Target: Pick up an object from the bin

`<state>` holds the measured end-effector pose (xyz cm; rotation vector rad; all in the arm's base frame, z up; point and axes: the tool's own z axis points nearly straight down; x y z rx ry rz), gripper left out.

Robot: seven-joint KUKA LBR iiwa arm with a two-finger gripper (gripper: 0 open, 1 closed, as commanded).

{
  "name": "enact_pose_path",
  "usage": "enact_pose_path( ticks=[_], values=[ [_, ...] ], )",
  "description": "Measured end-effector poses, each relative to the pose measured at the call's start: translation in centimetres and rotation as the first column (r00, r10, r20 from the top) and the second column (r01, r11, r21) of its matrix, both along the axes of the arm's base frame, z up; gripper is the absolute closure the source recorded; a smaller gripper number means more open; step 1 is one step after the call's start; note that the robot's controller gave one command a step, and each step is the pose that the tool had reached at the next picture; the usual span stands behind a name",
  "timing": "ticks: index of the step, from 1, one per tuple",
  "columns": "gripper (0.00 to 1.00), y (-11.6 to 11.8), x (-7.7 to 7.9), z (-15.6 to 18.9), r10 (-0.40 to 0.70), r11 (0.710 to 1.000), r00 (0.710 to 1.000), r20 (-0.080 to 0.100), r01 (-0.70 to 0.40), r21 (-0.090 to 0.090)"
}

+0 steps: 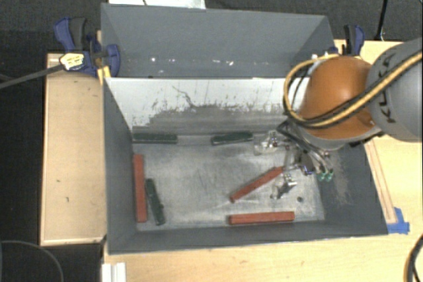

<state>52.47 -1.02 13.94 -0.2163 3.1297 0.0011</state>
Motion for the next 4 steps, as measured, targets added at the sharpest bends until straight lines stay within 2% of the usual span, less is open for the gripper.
enact_pose_path(
  ticks=[1, 2, 4],
  values=[
    [0.00, 1.7, 0.9, -3.8, 0.236, 0.972, 0.972, -0.001, -0.236, -0.001],
    [1.00, 3.5, 2.0, -6.5, 0.342, 0.940, 0.940, -0.008, -0.342, -0.003],
    [1.00, 3.5, 1.8, -6.0, 0.342, 0.940, 0.940, -0.008, -0.342, -0.002]
  ],
)
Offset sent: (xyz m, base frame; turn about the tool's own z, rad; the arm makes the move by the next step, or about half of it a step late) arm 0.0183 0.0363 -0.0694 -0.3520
